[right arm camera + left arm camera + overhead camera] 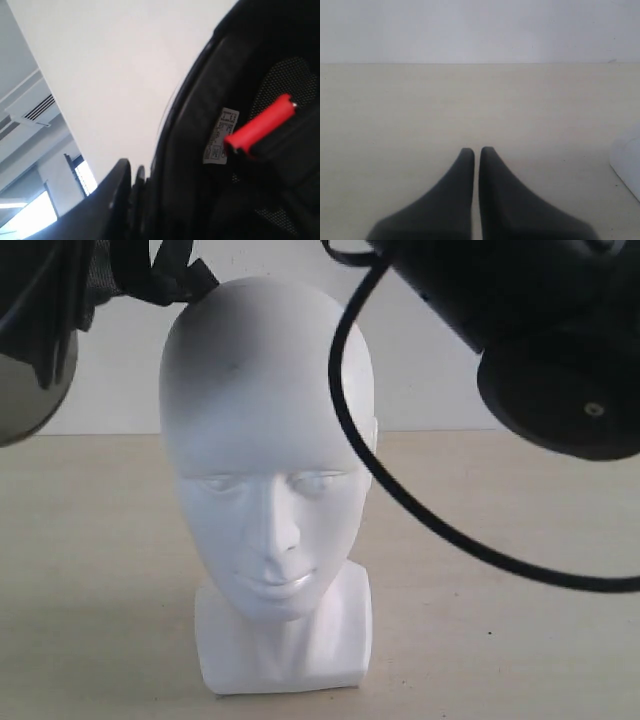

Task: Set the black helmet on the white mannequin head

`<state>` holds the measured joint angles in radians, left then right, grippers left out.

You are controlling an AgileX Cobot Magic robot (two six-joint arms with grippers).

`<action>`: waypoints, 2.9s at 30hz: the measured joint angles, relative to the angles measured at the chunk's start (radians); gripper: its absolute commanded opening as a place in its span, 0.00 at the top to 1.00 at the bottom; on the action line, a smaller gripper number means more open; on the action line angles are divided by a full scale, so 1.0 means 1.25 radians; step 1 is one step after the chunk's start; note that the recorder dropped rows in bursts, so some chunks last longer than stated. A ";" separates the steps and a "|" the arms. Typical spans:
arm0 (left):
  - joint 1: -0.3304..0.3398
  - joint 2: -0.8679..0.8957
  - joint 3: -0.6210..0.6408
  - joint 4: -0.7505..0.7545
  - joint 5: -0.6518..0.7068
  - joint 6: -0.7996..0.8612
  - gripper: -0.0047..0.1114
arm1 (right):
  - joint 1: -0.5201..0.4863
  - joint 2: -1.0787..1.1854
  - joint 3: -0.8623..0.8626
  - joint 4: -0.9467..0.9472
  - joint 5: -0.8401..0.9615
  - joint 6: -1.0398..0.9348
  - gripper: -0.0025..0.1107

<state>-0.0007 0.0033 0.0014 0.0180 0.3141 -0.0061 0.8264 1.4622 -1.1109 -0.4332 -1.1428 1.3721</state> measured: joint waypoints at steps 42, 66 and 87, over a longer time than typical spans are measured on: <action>0.000 0.000 0.000 0.000 0.000 0.000 0.92 | -0.230 -0.092 0.299 -0.024 -0.035 0.020 0.98; 0.000 0.000 0.000 0.000 0.000 0.000 0.92 | -0.296 -0.094 0.300 -0.108 -0.046 0.062 0.98; 0.000 0.000 0.000 0.000 -0.177 0.000 0.92 | -0.300 -0.094 0.300 -0.116 -0.046 0.082 0.98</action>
<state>-0.0007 0.0033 0.0014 0.0180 0.0923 -0.0061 0.4511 1.3453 -0.7364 -0.5785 -1.2003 1.4749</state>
